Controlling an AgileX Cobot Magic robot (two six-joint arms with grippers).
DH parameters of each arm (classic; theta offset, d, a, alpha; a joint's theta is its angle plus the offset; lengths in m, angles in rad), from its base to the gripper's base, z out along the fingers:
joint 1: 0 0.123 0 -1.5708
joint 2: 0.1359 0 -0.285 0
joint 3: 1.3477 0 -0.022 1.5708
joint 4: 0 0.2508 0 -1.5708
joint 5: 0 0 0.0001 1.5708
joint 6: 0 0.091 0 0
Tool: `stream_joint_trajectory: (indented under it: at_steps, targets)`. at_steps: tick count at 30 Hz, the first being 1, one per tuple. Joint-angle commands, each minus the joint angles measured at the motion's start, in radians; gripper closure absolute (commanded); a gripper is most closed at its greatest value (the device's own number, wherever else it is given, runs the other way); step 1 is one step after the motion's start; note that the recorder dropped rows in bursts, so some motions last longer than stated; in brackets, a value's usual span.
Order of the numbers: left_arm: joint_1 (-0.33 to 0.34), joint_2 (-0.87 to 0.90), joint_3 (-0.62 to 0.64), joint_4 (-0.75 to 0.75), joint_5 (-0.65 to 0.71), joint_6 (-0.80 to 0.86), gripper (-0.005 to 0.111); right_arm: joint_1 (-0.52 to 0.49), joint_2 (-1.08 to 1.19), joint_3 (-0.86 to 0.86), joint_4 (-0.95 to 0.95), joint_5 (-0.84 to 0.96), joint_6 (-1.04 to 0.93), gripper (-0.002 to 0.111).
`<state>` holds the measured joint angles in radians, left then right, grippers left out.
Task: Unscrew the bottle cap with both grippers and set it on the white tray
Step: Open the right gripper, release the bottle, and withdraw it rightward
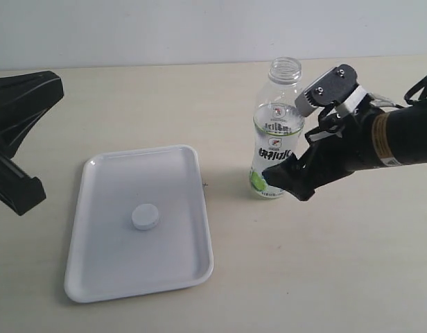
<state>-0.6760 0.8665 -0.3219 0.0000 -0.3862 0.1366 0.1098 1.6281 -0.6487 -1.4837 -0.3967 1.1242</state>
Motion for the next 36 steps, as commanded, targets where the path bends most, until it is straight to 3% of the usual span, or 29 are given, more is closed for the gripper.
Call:
stream_joint_trajectory:
  at_steps: [1,9,13,19,24,29,31,36]
  targets:
    - [-0.004,-0.005,0.007,-0.011,-0.013,-0.006,0.107,0.001,-0.100,0.068,-0.042,-0.009,0.164,0.006]
    - [-0.004,-0.005,0.007,-0.011,-0.011,-0.006,0.107,0.001,-0.288,0.133,-0.261,-0.102,0.456,0.006]
    - [-0.004,-0.020,0.007,-0.011,-0.004,-0.013,0.107,0.001,-0.332,0.133,-0.245,-0.377,0.456,0.006]
    - [-0.004,-0.099,0.007,-0.011,0.030,-0.054,0.107,0.001,-0.340,0.135,-0.261,-0.434,0.614,0.011]
    - [-0.004,-0.175,0.007,-0.011,0.114,-0.080,0.107,0.001,-0.449,0.135,-0.261,-0.447,0.606,0.063]
    - [-0.004,-0.258,0.037,-0.011,0.092,-0.123,0.107,0.001,-0.591,0.135,-0.261,-0.447,0.607,0.098]
    - [-0.004,-0.308,0.068,-0.013,0.087,-0.165,0.107,0.001,-0.652,0.135,-0.261,-0.443,0.617,0.108]
    - [-0.004,-0.478,0.148,-0.013,0.167,-0.226,0.107,0.001,-0.828,0.213,-0.261,-0.309,0.649,0.108]
